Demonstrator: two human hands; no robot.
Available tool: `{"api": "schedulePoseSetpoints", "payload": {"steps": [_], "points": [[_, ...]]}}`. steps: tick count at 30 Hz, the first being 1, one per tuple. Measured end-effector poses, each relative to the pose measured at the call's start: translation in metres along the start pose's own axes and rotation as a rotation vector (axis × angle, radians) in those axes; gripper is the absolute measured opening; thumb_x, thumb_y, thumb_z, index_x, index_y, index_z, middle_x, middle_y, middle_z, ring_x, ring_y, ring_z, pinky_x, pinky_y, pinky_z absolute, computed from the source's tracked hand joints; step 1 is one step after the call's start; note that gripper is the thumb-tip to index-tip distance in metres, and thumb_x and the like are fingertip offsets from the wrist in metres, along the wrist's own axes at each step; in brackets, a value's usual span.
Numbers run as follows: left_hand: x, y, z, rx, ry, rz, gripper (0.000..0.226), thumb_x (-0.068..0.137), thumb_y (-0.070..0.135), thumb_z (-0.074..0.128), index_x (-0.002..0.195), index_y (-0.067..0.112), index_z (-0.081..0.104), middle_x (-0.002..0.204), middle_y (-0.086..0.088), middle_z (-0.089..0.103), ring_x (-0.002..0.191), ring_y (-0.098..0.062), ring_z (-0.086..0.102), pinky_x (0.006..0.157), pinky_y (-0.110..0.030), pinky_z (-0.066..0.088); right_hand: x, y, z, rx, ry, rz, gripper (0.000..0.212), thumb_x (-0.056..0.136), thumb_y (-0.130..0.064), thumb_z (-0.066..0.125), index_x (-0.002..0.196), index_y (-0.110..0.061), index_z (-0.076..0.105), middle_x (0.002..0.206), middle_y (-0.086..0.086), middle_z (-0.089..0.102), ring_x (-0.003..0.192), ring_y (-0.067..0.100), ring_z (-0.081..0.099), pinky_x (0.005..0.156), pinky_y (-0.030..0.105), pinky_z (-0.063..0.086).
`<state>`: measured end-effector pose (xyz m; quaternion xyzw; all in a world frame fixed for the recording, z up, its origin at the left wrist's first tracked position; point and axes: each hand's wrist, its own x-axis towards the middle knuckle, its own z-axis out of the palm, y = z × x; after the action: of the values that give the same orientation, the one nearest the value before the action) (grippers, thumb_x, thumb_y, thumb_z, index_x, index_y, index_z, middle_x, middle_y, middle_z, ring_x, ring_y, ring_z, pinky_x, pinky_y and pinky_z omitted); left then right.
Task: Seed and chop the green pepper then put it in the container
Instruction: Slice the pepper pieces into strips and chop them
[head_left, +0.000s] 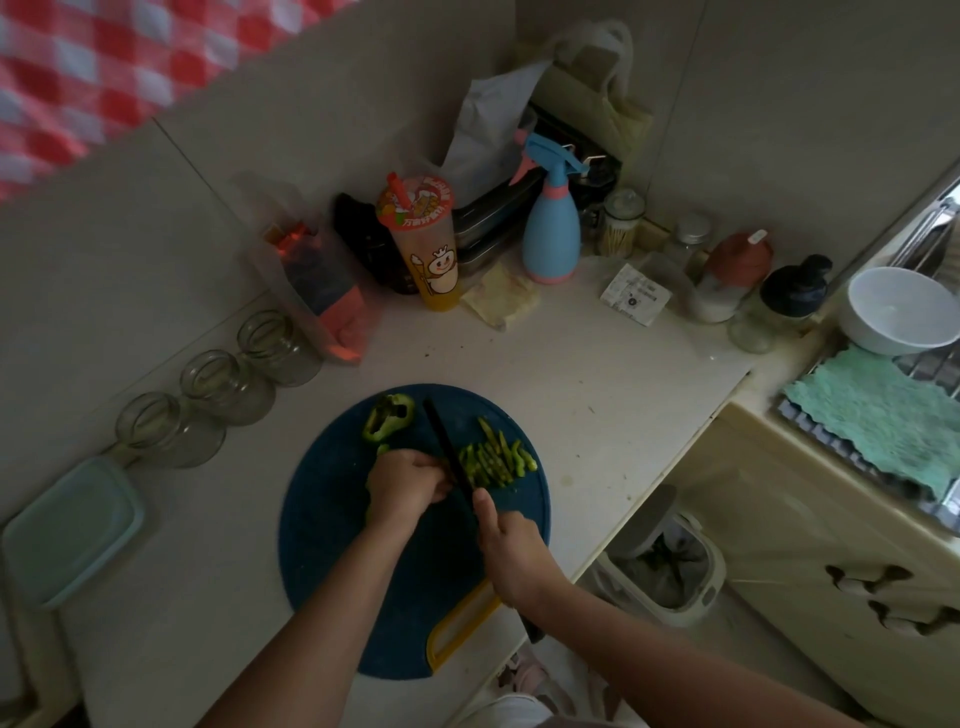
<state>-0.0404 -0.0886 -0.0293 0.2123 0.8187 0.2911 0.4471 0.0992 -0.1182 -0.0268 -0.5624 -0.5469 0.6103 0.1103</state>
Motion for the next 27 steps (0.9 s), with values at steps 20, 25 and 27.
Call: {"api": "schedulePoseSetpoints", "payload": {"steps": [20,25,27], "points": [[0.001,0.010,0.000,0.335,0.032,0.153,0.020,0.082,-0.002,0.055,0.069,0.007,0.068,0.076,-0.013,0.070,0.073,-0.027,0.068,0.072,-0.040,0.059,0.014,-0.014,0.029,-0.074,0.099,0.124,0.053,0.099,-0.053,0.016,0.078,-0.015,0.048,0.093,0.014,0.061,0.086,0.025,0.058,0.078,0.033,0.044],[-0.001,0.007,0.001,0.299,0.041,0.147,0.013,0.085,0.004,0.056,0.081,0.011,0.067,0.085,-0.009,0.070,0.081,-0.025,0.067,0.077,-0.041,0.058,0.019,-0.014,0.019,-0.072,0.115,0.081,0.054,0.100,-0.050,0.019,0.077,-0.011,0.049,0.081,0.010,0.058,0.073,0.021,0.055,0.065,0.027,0.037],[-0.001,0.004,0.001,0.279,0.035,0.132,0.015,0.085,0.006,0.057,0.076,0.015,0.064,0.083,-0.009,0.070,0.081,-0.025,0.067,0.076,-0.043,0.058,0.017,-0.009,0.016,-0.060,0.117,0.102,0.055,0.099,-0.052,0.021,0.070,-0.012,0.046,0.075,0.007,0.055,0.066,0.018,0.053,0.062,0.028,0.036]]}}
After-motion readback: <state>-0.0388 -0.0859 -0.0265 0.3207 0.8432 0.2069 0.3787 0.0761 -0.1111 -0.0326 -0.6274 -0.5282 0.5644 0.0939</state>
